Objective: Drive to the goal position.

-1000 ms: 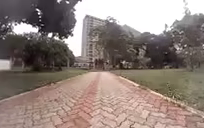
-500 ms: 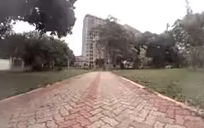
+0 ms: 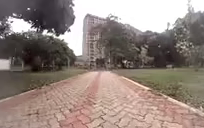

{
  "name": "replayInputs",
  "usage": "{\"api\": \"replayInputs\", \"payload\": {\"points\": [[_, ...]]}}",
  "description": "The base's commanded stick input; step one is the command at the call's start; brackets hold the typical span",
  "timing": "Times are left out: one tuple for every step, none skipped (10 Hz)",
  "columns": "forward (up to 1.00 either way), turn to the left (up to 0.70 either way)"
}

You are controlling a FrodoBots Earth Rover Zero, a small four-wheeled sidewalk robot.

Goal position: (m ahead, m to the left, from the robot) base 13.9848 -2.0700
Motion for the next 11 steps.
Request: {"api": "replayInputs", "payload": {"points": [[0.7,0.0],[0.7,0.0],[0.7,0.0],[0.7,0.0],[0.7,0.0],[0.7,0.0],[0.7,0.0],[0.7,0.0],[0.7,-0.19],[0.7,-0.27],[0.7,-0.32]]}}
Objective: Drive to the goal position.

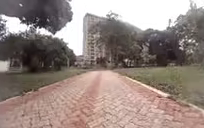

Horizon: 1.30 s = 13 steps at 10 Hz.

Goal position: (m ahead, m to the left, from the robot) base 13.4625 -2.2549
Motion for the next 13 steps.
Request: {"api": "replayInputs", "payload": {"points": [[0.7,-0.14],[0.7,0.0],[0.7,0.0],[0.7,0.0],[0.7,0.0],[0.7,0.0],[0.7,0.0],[0.7,0.0],[0.7,0.0],[0.7,0.0],[0.7,0.0],[0.7,0.0],[0.7,0.0]]}}
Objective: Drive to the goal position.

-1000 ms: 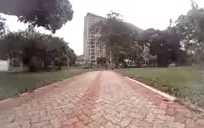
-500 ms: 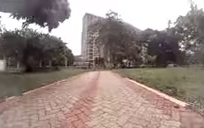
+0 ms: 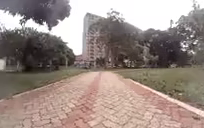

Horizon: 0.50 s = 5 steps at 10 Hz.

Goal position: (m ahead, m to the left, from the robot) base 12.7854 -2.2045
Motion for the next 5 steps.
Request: {"api": "replayInputs", "payload": {"points": [[0.7,0.0],[0.7,0.0],[0.7,0.0],[0.7,0.0],[0.7,0.0]]}}
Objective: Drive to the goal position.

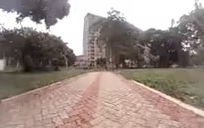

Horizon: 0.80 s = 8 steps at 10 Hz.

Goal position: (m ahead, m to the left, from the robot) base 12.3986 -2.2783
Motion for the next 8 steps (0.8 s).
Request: {"api": "replayInputs", "payload": {"points": [[0.7,0.0],[0.7,0.0],[0.7,0.0],[0.7,0.0],[0.7,0.0],[0.7,0.0],[0.7,0.0],[0.7,0.0]]}}
